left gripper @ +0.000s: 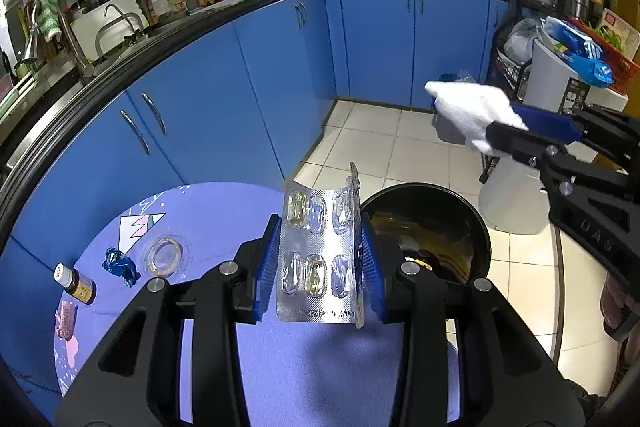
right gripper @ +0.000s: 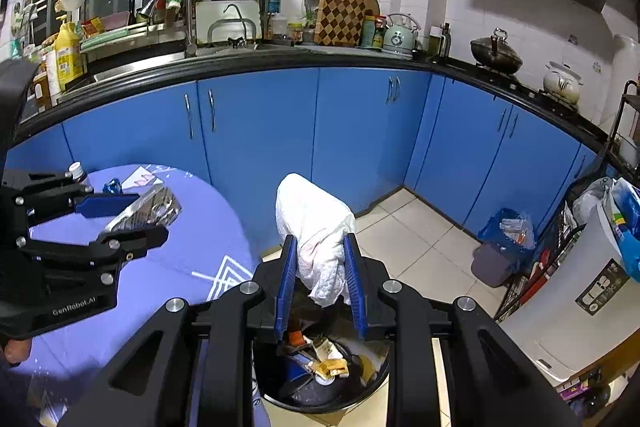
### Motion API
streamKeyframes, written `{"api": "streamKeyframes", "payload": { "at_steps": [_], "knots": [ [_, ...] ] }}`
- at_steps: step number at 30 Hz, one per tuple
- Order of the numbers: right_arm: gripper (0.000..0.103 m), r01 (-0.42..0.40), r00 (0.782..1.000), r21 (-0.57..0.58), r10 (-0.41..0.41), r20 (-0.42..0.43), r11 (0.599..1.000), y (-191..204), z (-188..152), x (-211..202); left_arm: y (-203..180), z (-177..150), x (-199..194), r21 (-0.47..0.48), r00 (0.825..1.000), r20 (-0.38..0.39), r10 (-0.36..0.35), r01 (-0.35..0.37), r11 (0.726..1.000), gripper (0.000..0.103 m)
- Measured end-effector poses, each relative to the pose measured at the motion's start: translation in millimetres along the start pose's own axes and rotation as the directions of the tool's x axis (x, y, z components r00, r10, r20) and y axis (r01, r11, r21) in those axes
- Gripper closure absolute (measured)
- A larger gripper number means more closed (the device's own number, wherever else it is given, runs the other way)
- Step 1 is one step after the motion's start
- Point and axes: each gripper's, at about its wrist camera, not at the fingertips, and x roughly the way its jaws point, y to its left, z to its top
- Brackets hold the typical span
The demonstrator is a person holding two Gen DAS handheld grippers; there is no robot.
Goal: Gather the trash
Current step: 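Open the right gripper over the bin to drop the white tissue, then open the left gripper over the bin to drop the blister pack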
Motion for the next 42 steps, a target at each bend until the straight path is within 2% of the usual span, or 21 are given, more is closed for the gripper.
{"api": "streamKeyframes", "payload": {
  "at_steps": [10,12,13,14,16,17,32,42],
  "knots": [
    [0.077,0.003,1.0,0.008,-0.003,-0.001,1.0,2,5,14,11,5,2,-0.031,1.0,0.004,0.008,-0.008,0.999,0.064],
    [0.074,0.018,1.0,-0.003,-0.018,-0.011,1.0,3,4,19,11,4,4,-0.032,1.0,0.002,0.01,-0.01,0.999,0.064],
    [0.067,0.031,0.999,-0.011,-0.031,-0.014,0.999,4,4,20,12,4,4,-0.034,1.0,0.0,0.009,-0.009,0.999,0.064],
    [0.047,0.051,0.999,-0.02,-0.051,-0.009,0.999,5,3,21,11,4,5,-0.036,1.0,-0.003,0.009,-0.009,0.999,0.064],
    [0.014,0.093,0.995,-0.023,-0.093,0.028,0.995,5,2,17,11,4,7,-0.036,1.0,-0.006,0.009,-0.009,0.999,0.064],
    [0.012,0.105,0.993,-0.021,-0.104,0.053,0.994,4,1,13,11,4,8,-0.034,1.0,-0.007,0.009,-0.01,0.999,0.064],
    [0.01,0.14,0.989,0.014,-0.14,0.048,0.99,-22,-7,9,-5,15,17,0.002,1.0,-0.009,-0.022,0.022,1.0,0.061],
    [0.01,0.224,0.974,0.059,-0.226,0.026,0.973,-59,-21,1,-46,38,22,0.067,0.997,0.007,-0.08,0.079,0.995,0.059]
  ]
}}
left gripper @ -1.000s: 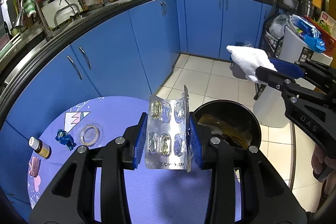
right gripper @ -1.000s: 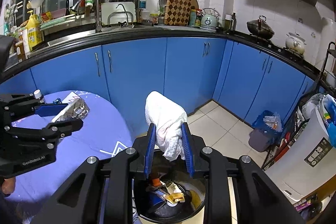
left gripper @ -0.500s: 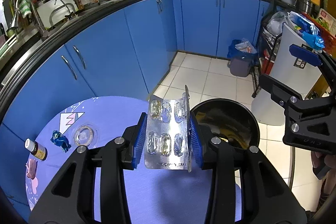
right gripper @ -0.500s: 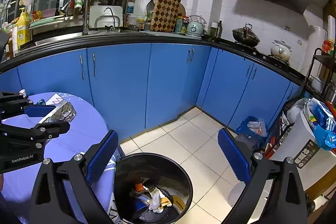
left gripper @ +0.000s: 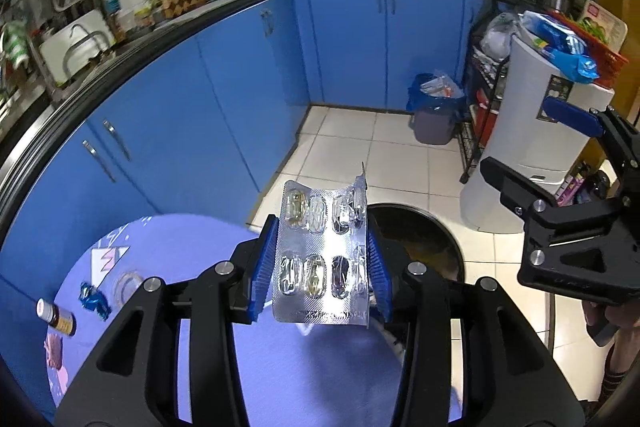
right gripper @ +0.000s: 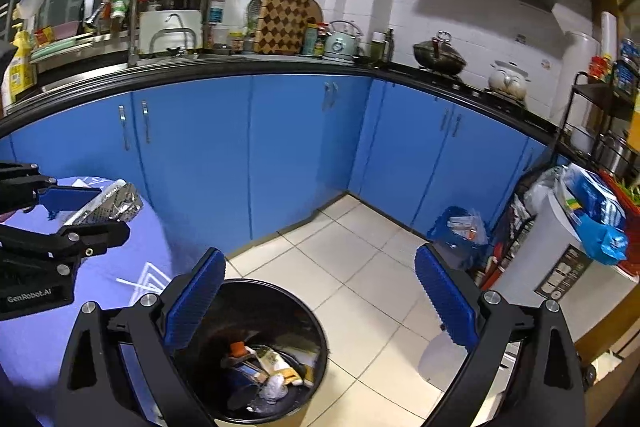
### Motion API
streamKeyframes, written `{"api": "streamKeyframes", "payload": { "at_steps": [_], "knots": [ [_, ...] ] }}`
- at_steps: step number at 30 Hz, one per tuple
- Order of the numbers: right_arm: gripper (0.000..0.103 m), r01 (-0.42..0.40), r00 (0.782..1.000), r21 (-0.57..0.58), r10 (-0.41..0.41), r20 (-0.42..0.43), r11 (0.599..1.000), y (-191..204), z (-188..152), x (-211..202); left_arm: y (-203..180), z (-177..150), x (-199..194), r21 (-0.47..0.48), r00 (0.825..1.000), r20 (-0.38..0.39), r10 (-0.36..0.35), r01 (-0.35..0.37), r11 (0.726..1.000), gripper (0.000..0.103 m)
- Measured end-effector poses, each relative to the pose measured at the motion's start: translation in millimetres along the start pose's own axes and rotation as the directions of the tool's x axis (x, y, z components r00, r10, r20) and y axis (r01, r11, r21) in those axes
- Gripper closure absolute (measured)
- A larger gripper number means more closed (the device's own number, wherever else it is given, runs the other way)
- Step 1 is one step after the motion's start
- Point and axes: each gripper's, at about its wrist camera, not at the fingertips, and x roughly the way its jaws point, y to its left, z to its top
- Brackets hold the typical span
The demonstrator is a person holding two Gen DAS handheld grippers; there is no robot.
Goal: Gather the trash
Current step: 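Open the left gripper over the bin to drop the blister pack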
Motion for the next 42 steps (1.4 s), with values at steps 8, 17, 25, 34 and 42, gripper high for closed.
{"api": "streamKeyframes", "payload": {
  "at_steps": [8,17,25,34,42],
  "knots": [
    [0.01,0.109,0.994,0.025,-0.109,0.005,0.994,-34,-8,-6,-26,19,7,0.043,1.0,0.017,-0.024,0.023,0.999,0.059],
    [0.01,0.15,0.989,0.081,-0.15,0.0,0.985,-68,-16,-12,-42,32,16,0.06,0.999,0.029,-0.017,0.015,0.998,0.011],
    [0.01,0.123,0.992,0.109,-0.123,-0.006,0.986,-71,-20,-15,-25,33,22,-0.018,1.0,-0.002,0.011,-0.011,1.0,0.003],
    [0.01,0.067,0.998,0.098,-0.069,0.013,0.993,-52,-12,-28,-14,26,4,-0.046,0.999,0.015,0.032,-0.031,0.998,0.003],
    [0.01,0.04,0.998,0.049,-0.042,0.044,0.998,-28,4,-46,11,15,-21,-0.096,0.998,0.034,0.06,-0.056,0.994,0.003]
  ]
}}
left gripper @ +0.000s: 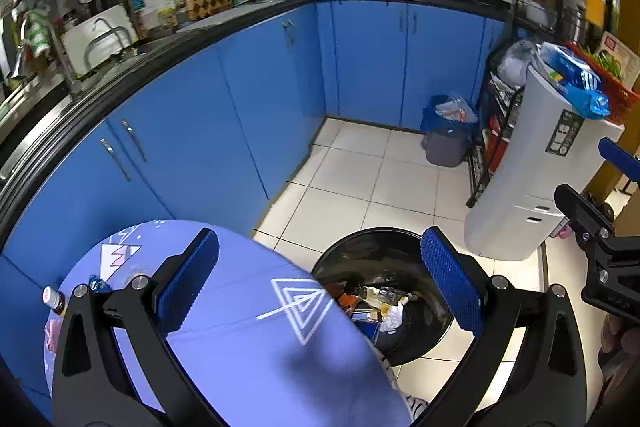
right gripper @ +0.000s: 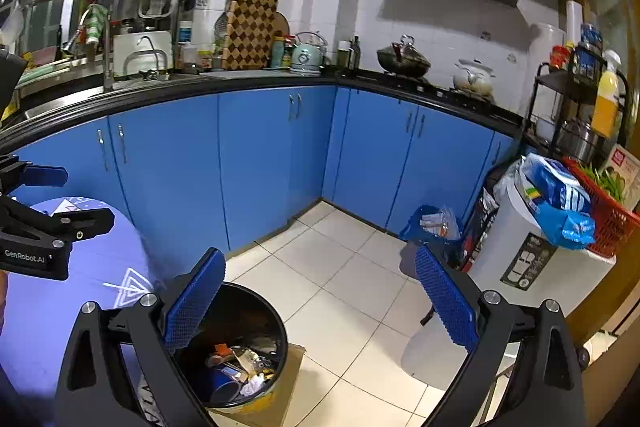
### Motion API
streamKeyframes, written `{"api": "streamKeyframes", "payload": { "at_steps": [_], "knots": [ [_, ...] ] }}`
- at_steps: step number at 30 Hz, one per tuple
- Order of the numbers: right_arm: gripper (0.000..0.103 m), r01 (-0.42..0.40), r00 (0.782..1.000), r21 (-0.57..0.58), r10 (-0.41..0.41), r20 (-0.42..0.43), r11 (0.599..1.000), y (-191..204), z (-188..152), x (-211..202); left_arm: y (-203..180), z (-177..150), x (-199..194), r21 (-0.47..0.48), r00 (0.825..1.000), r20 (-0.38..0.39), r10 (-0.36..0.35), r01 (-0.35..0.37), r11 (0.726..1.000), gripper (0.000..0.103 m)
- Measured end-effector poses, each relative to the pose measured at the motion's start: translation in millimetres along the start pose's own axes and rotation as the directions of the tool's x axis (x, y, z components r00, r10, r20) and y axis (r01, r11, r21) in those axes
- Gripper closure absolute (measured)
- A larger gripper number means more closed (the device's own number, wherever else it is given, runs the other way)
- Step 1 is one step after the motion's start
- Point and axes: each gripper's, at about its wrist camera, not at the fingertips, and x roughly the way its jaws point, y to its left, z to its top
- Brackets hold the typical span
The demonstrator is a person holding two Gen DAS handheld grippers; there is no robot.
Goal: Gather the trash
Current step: 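Open the left gripper over the bin to drop the blister pack, then move both open grippers back over the table toward the remaining items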
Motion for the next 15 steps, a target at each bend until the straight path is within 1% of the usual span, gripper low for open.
{"api": "streamKeyframes", "payload": {
  "at_steps": [6,10,15],
  "knots": [
    [0.01,-0.041,0.999,-0.029,0.041,0.023,0.999,25,14,-14,32,-10,-22,-0.049,0.999,0.015,0.032,-0.031,0.998,0.003],
    [0.01,-0.094,0.995,-0.057,0.096,0.028,0.994,55,26,-21,59,-20,-38,-0.088,0.999,0.016,0.044,-0.043,0.995,0.003],
    [0.01,-0.152,0.988,-0.115,0.156,0.021,0.982,99,35,-24,101,-41,-59,-0.148,0.996,0.024,0.09,-0.086,0.985,0.003]
  ]
}}
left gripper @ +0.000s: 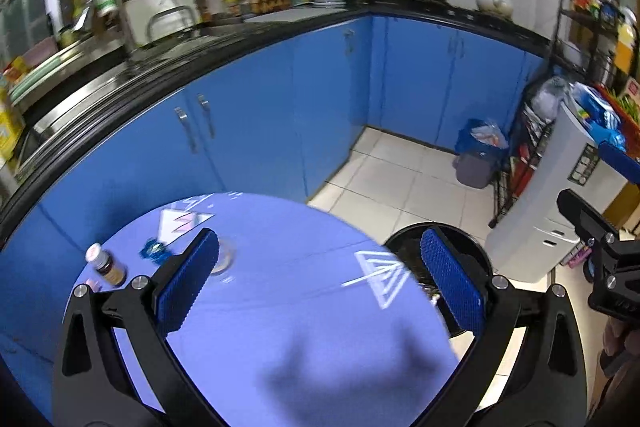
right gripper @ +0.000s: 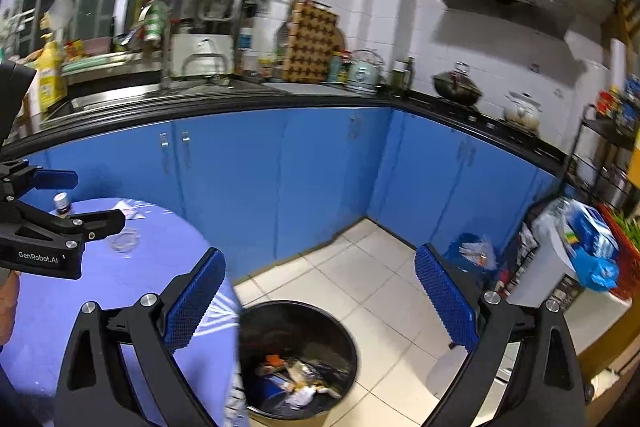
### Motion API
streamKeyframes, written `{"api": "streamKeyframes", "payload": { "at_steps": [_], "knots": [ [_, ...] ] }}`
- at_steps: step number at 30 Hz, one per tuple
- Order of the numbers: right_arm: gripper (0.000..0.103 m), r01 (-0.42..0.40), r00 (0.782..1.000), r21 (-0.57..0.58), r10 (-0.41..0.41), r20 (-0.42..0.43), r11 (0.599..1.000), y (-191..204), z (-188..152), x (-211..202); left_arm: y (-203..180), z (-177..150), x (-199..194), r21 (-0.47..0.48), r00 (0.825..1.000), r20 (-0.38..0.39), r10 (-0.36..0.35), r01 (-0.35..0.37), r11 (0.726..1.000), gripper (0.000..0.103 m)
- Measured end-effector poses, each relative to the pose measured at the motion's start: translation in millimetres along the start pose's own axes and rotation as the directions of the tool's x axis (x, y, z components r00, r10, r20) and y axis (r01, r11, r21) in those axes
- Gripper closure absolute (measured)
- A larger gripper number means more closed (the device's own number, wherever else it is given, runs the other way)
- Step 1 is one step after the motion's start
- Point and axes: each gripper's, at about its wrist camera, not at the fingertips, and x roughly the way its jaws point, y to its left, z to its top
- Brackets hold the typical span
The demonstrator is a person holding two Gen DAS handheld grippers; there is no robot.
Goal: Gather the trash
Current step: 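Move both open grippers back over the table toward the remaining items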
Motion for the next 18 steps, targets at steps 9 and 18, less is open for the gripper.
{"api": "streamKeyframes", "payload": {
  "at_steps": [9,18],
  "knots": [
    [0.01,-0.132,0.991,-0.082,0.13,-0.028,0.988,91,19,25,101,-36,-16,-0.133,0.994,-0.023,0.11,-0.112,0.985,0.003],
    [0.01,-0.241,0.969,-0.126,0.233,-0.078,0.962,176,22,66,202,-84,-11,-0.241,0.974,-0.086,0.211,-0.226,0.944,0.003]
  ]
}}
